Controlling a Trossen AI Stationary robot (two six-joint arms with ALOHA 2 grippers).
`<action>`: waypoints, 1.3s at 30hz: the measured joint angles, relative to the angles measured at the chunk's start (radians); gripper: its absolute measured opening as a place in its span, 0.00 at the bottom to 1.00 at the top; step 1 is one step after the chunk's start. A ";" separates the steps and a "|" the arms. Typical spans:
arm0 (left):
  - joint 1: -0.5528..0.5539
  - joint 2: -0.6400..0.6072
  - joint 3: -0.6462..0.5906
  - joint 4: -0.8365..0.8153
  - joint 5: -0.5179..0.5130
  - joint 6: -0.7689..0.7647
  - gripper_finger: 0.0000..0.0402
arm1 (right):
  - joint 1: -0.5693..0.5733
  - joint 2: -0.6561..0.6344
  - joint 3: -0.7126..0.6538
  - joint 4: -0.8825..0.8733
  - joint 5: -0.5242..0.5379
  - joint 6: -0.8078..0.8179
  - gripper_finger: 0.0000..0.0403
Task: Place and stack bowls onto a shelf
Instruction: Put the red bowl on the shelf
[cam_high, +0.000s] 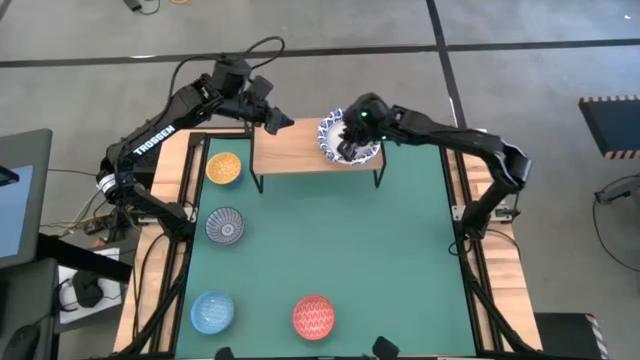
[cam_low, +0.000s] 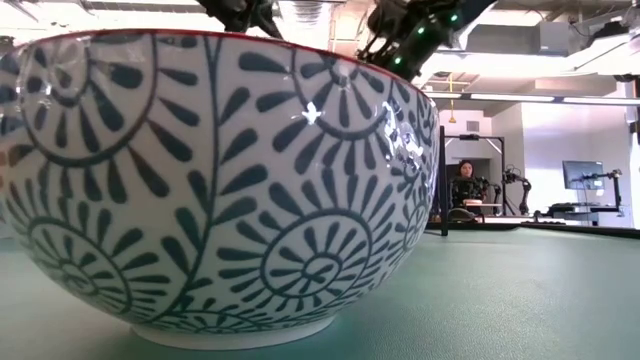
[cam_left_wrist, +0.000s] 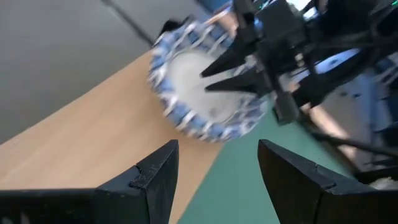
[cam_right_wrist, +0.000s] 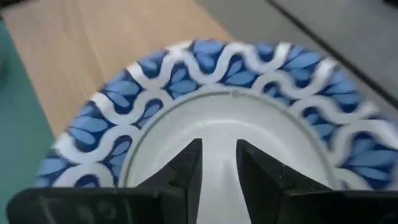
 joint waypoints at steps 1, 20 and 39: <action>0.001 0.000 0.000 -0.029 -0.013 0.012 0.51 | 0.000 0.015 0.007 -0.011 0.000 0.001 0.30; 0.024 0.000 0.000 -0.358 -0.175 0.185 0.51 | -0.011 -0.037 0.039 -0.043 0.003 0.040 0.29; -0.138 -0.208 -0.115 -0.326 -0.368 -0.025 0.51 | 0.111 -0.438 -0.144 0.020 -0.301 0.228 0.29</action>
